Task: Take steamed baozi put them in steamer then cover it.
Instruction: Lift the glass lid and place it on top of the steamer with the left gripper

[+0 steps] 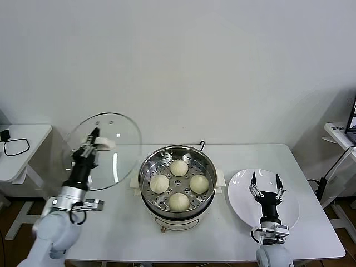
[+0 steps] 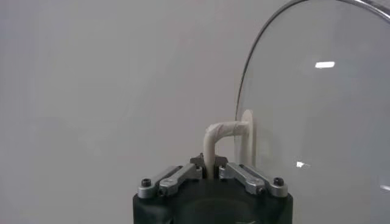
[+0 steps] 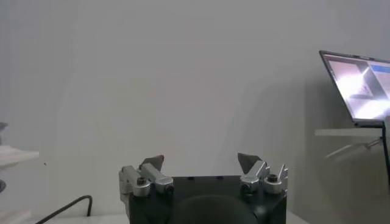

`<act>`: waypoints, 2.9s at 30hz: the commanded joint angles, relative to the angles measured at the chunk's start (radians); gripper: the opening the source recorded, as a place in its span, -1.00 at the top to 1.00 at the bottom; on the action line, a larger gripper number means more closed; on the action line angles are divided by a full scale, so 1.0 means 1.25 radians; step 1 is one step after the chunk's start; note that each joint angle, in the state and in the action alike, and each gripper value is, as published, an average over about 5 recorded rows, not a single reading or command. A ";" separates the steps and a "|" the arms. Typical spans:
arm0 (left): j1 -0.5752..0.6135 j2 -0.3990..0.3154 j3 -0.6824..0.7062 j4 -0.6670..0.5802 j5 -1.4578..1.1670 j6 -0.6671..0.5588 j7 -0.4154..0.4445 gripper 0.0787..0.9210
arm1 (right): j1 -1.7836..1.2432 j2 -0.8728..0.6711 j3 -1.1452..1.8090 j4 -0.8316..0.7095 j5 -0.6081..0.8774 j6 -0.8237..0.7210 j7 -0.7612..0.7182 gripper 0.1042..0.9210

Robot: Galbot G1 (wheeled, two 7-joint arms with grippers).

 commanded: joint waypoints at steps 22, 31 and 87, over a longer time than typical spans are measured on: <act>-0.138 -0.225 0.461 0.081 0.354 0.259 0.299 0.73 | 0.012 0.022 0.043 -0.016 -0.034 -0.028 0.004 -0.76; -0.132 -0.250 0.447 0.085 0.363 0.257 0.302 0.73 | 0.018 0.029 0.042 -0.024 -0.039 -0.030 0.002 -0.76; -0.053 -0.208 0.436 -0.018 0.386 0.212 0.290 -0.20 | 0.030 0.034 0.028 -0.036 -0.057 -0.028 0.003 -0.76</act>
